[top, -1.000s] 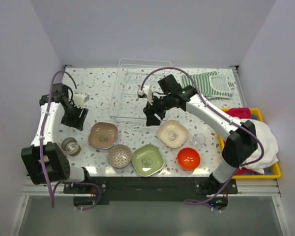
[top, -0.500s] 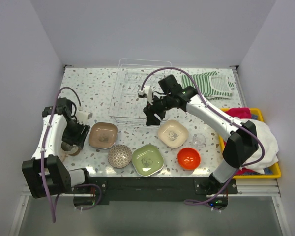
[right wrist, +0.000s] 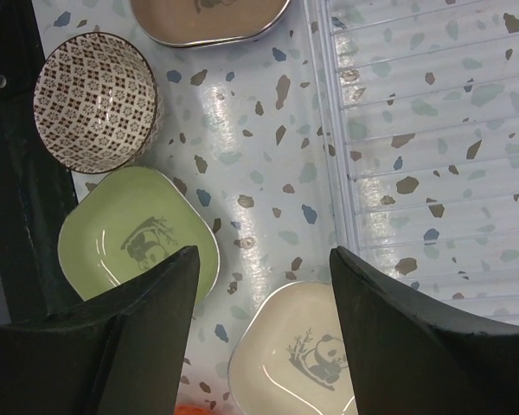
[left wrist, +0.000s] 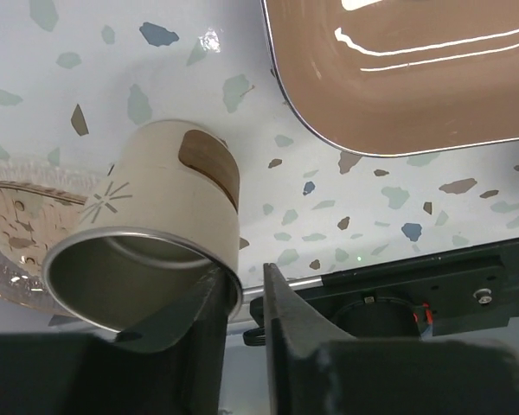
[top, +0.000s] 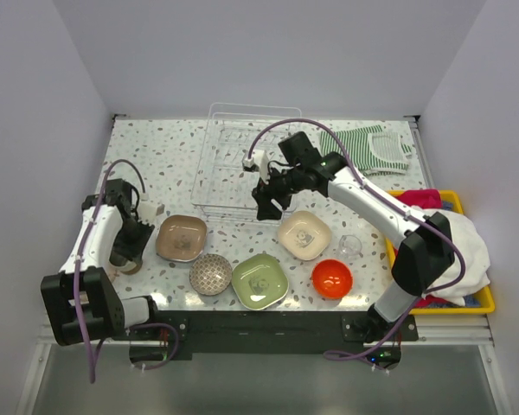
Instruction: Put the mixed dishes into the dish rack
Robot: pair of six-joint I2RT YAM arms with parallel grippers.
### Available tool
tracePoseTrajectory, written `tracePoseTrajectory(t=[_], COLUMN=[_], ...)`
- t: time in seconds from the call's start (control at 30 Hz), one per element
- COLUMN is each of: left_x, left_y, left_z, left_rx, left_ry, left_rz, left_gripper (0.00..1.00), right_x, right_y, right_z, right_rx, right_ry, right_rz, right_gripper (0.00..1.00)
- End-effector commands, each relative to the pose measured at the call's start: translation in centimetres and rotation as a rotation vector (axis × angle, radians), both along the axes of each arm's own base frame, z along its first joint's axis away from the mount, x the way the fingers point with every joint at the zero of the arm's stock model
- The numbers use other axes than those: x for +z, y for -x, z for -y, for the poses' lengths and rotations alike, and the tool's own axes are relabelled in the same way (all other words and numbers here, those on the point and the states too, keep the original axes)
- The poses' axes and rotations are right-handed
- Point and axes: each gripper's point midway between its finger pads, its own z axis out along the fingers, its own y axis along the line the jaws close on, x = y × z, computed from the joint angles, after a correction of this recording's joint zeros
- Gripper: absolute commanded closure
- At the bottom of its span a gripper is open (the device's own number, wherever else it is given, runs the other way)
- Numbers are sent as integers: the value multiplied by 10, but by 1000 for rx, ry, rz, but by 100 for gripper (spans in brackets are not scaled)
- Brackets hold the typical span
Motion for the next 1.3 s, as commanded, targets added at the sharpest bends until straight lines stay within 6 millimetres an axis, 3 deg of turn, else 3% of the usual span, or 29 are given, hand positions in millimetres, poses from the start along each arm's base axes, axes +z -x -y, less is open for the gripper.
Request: tracePoseTrajectory(t=[0.0, 0.13, 0.17, 0.2, 0.23, 0.27, 0.3, 0.33, 0.37, 0.4, 0.47, 0.53, 0.57, 0.6, 0.63, 0.67, 0.73, 0.77, 0.8, 0.87, 0.97, 1.1, 1.27], left_x=[-7, 0, 10, 19, 29, 53, 67, 81, 111, 127, 165, 188, 195, 207, 211, 212, 227, 230, 233, 239, 246, 250, 227], left_y=[-7, -9, -17, -16, -21, -34, -42, -52, -74, -85, -115, -129, -143, -144, -148, -160, -161, -165, -167, -173, -177, -176, -170], left_z=[0, 0, -1, 1, 1, 3, 5, 6, 8, 10, 17, 31, 30, 29, 49, 47, 57, 55, 62, 56, 66, 106, 143], left_rx=[3, 0, -1, -9, -14, -34, -51, -67, -98, -119, -178, -258, -279, -286, -358, -366, -383, -388, -402, -387, -435, -569, -754], left_ry=[-11, -10, -7, -1, 3, 16, 29, 36, 42, 41, 22, -13, -74, -115, -118, -186, -240, -298, -317, -420, -558, -667, -812], left_rz=[25, 22, 54, 46, 65, 117, 149, 193, 308, 376, 554, 679, 758, 828, 878, 942, 1062, 1119, 1156, 1233, 1332, 1448, 1523], left_gripper=[78, 99, 100, 100, 100, 100, 100, 100, 100, 100, 100, 100, 100, 100, 100, 100, 100, 100, 100, 100, 100, 100, 100], right_x=[14, 16, 14, 27, 22, 23, 37, 30, 31, 41, 39, 49, 53, 61, 66, 72, 84, 102, 100, 104, 118, 119, 114], right_y=[-13, -26, -27, -34, -39, -42, -51, -56, -59, -68, -76, -84, -97, -95, -96, -111, -108, -125, -121, -134, -135, -140, -136], right_z=[-7, -8, -7, -10, -12, -12, -16, -20, -22, -26, -32, -38, -39, -44, -48, -49, -56, -58, -58, -56, -60, -62, -65], right_rx=[-24, -58, -73, -87, -110, -131, -158, -205, -227, -256, -331, -409, -437, -412, -456, -475, -468, -440, -476, -484, -455, -526, -577], right_ry=[-24, 10, 28, 14, 34, 45, 24, 32, 23, -7, -54, -127, -182, -239, -287, -351, -441, -546, -569, -613, -655, -666, -643], right_rz=[46, 48, 31, 51, 30, 15, 32, -16, -43, -56, -180, -283, -308, -376, -488, -518, -731, -720, -929, -935, -953, -981, -1026], right_gripper=[34, 34, 34, 33, 33, 32, 27, 25, 23, 21, 18, 13, 12, 11, 11, 10, 1, 1, 1, 1, 1, 1, 1])
